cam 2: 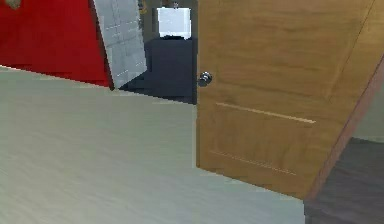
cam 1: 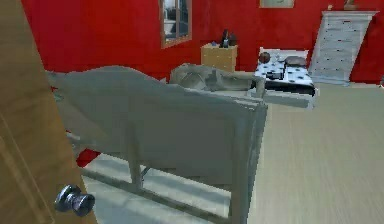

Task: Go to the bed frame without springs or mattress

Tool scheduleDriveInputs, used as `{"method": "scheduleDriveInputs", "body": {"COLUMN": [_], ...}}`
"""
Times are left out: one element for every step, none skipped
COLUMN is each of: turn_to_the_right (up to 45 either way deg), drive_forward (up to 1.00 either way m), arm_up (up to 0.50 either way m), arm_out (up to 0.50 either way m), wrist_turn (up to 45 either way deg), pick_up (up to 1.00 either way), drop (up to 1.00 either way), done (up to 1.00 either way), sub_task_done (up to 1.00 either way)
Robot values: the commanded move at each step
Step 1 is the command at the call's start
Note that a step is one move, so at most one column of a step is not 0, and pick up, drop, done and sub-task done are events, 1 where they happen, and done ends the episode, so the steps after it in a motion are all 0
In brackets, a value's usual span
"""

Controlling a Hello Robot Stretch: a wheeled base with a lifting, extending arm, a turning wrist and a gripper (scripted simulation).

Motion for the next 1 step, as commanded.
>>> {"method": "scheduleDriveInputs", "body": {"turn_to_the_right": [0.0], "drive_forward": [0.00], "arm_up": [0.00], "arm_out": [0.00], "wrist_turn": [0.0], "pick_up": [0.00], "drop": [0.00], "done": [1.00], "sub_task_done": [0.00]}}
